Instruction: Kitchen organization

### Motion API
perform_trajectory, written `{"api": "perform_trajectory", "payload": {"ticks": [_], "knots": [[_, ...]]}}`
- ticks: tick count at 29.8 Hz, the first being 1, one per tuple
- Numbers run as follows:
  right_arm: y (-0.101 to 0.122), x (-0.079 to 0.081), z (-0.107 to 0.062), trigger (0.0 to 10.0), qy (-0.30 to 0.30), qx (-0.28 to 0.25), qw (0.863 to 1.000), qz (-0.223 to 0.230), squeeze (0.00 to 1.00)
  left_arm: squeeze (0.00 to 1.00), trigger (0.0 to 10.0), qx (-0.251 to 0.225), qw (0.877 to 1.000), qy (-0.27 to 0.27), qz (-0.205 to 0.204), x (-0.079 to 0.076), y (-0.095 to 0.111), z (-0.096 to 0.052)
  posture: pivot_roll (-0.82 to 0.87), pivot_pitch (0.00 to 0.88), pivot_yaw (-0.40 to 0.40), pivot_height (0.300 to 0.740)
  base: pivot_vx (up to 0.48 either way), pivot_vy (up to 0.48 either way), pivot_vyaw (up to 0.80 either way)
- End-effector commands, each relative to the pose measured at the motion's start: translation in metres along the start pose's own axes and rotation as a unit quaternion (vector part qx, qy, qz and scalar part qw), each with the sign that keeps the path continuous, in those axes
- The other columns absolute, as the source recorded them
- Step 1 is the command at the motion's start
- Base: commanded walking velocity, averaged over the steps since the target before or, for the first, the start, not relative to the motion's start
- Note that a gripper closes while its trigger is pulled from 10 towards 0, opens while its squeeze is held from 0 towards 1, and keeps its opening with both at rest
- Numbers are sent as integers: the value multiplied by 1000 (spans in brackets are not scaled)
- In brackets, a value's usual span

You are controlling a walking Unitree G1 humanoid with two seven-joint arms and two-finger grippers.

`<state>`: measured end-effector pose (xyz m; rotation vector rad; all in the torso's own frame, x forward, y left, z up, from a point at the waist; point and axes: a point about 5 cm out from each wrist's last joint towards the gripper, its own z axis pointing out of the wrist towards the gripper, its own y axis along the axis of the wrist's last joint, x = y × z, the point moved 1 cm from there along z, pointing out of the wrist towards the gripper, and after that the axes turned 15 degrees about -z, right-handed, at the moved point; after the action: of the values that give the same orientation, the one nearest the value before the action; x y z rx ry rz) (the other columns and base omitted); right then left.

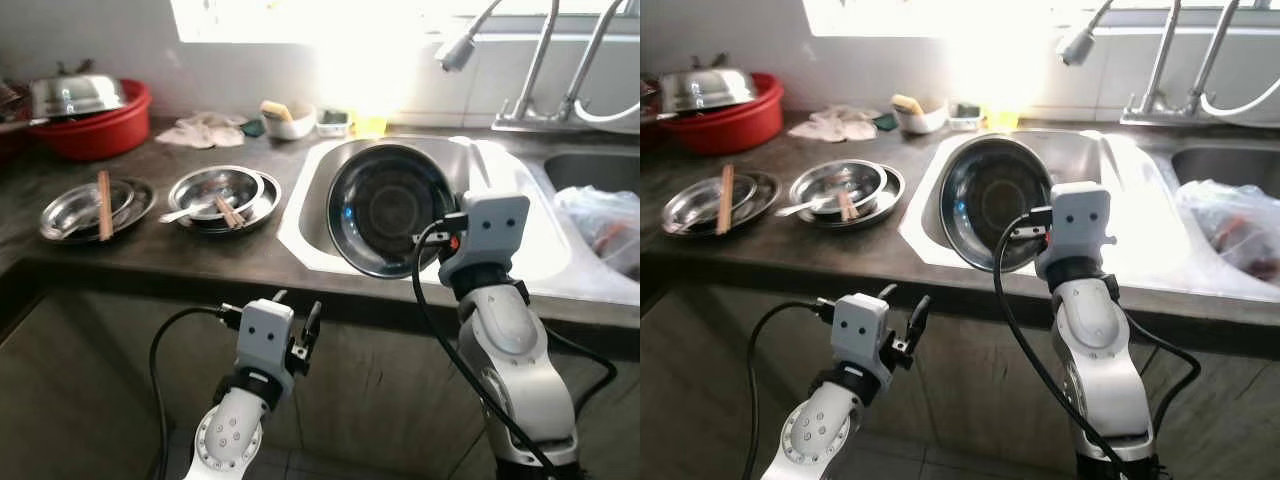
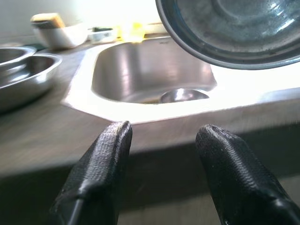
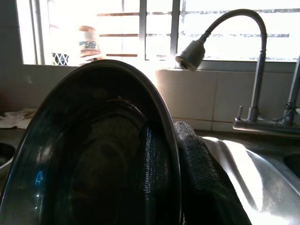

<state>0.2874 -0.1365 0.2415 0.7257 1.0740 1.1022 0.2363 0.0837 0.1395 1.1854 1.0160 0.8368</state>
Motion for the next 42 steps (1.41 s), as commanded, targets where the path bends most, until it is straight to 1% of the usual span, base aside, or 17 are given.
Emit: {"api": "perform_trajectory", "payload": {"ticks": [1, 5, 12, 15, 18, 24, 27, 31, 34, 35, 38, 39, 40, 42], "knots": [[1, -4, 1, 10000, -5, 0, 1000, -2, 0, 0, 10000, -5, 1000, -8, -2, -6, 1, 0, 62, 70, 3, 740, 446, 0, 0], [3, -3, 3, 10000, 5, -2, 1000, -2, 0, 0, 10000, -4, 1000, 0, -16, -5, 2, 1, 61, 72, 2, 740, 297, 0, 0], [4, -1, 5, 10000, 22, -1, 1000, 3, 0, 0, 10000, -2, 1000, 2, -11, -4, 1, 1, 59, 74, 2, 740, 0, 0, 0], [2, 0, 7, 10000, 32, 4, 999, -2, 0, 0, 10000, -7, 1000, -9, 1, -8, 2, 0, 60, 73, -3, 740, 0, 0, 0], [2, 0, 7, 10000, 32, 4, 999, -2, 0, 0, 10000, -8, 1000, -10, 2, -8, 2, 0, 60, 73, -3, 740, 0, 0, 0], [1, 3, 8, 10000, 43, 9, 999, -3, 0, 0, 10000, -3, 1000, -4, -1, -7, 0, 0, 62, 67, -9, 740, 0, -445, 0], [0, 3, 9, 10000, 45, 12, 999, -2, 0, 0, 10000, 2, 1000, 5, -8, -5, -1, 1, 62, 67, -9, 740, 0, 0, 0], [-6, 1, 14, 10000, 53, 31, 998, -6, 0, 0, 10000, -1, 1000, 8, -10, -5, -2, 0, 61, 65, -10, 740, 0, 0, 0], [-9, 2, 16, 10000, 62, 40, 997, -8, 0, 0, 10000, 0, 1000, 10, -11, -5, -2, 0, 61, 64, -11, 740, 0, 0, 0], [-12, 3, 20, 10000, 68, 50, 996, -4, 0, 0, 10000, -2, 1000, 11, -12, -4, -1, 0, 62, 63, -13, 740, 0, 0, 0], [-15, 4, 24, 10000, 72, 61, 995, 8, 0, 0, 10000, -2, 1000, 11, -12, -5, -1, 0, 64, 62, -15, 740, 0, 0, 0], [-17, 5, 26, 10000, 78, 67, 995, 7, 0, 0, 10000, -2, 1000, 11, -12, -5, -1, 0, 64, 63, -17, 740, 0, 0, 0], [-23, 6, 33, 10000, 88, 86, 992, 7, 0, 0, 10000, -2, 1000, 12, -10, -4, -1, 0, 65, 64, -15, 740, 0, 0, 0], [-28, 8, 38, 10000, 96, 104, 990, 10, 0, 0, 10000, -1, 1000, 14, -9, -3, -2, 0, 66, 63, -17, 740, 0, 0, 0]]}}
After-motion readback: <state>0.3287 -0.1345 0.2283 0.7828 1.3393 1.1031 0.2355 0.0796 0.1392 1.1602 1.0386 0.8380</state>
